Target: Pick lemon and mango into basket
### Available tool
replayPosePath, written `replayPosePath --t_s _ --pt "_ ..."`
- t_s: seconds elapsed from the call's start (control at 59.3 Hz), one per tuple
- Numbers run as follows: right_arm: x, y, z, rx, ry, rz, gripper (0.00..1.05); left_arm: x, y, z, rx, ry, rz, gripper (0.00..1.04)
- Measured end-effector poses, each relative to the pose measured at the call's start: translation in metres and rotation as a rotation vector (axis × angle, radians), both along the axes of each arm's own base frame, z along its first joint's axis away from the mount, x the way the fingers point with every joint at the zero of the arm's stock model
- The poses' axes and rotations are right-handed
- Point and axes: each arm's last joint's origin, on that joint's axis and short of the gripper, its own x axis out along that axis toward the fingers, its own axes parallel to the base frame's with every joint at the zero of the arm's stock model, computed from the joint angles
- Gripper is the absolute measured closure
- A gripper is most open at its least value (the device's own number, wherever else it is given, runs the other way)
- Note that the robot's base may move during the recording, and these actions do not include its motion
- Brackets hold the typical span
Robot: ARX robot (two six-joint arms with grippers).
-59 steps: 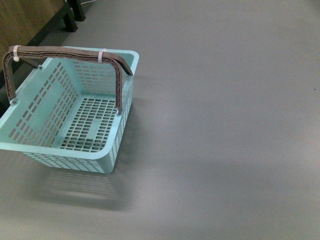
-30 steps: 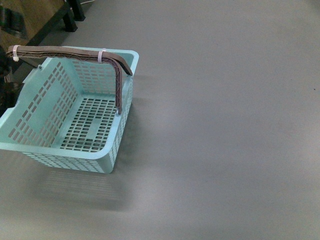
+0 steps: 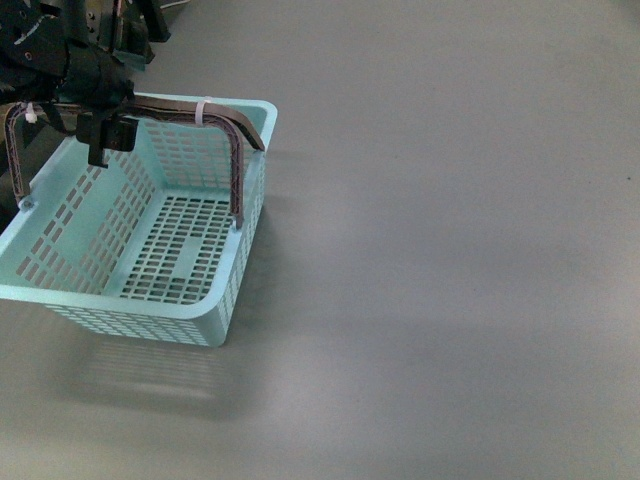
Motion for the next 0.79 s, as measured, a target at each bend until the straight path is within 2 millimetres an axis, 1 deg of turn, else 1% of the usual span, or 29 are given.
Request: replayPosePath --t_s 0.118,0.287,0.304,0.422,0.574,0.675,0.776,0.793 --pt "0.0 0.0 0.0 0.0 0.0 0.0 0.09 0.002 -0.003 -0.009 -0.006 0.049 0.017 0.6" --pt "0.0 0.0 0.0 0.0 0.0 0.0 0.09 0.002 -0.004 -0.012 -0.019 0.076 0.048 0.86" --pt "0.0 0.0 0.0 0.0 0.0 0.0 0.09 0.002 -0.004 -0.012 -0.031 0.076 0.056 0.87" --pt "0.0 0.0 0.0 0.0 0.0 0.0 0.09 -0.003 -0.004 -0.01 -0.045 0.066 0.064 0.88" --pt "0.0 0.0 0.0 0.0 0.0 0.0 0.09 -0.033 -0.003 0.005 -0.092 0.07 0.087 0.88" --pt "0.0 0.0 0.0 0.0 0.0 0.0 0.09 -0.056 -0.006 0.026 -0.131 0.054 0.091 0.88" --pt "0.0 0.0 0.0 0.0 0.0 0.0 0.09 -0.081 -0.009 0.059 -0.151 0.023 0.081 0.88" --pt "0.0 0.0 0.0 0.0 0.0 0.0 0.09 -0.086 -0.01 0.068 -0.153 0.012 0.076 0.88"
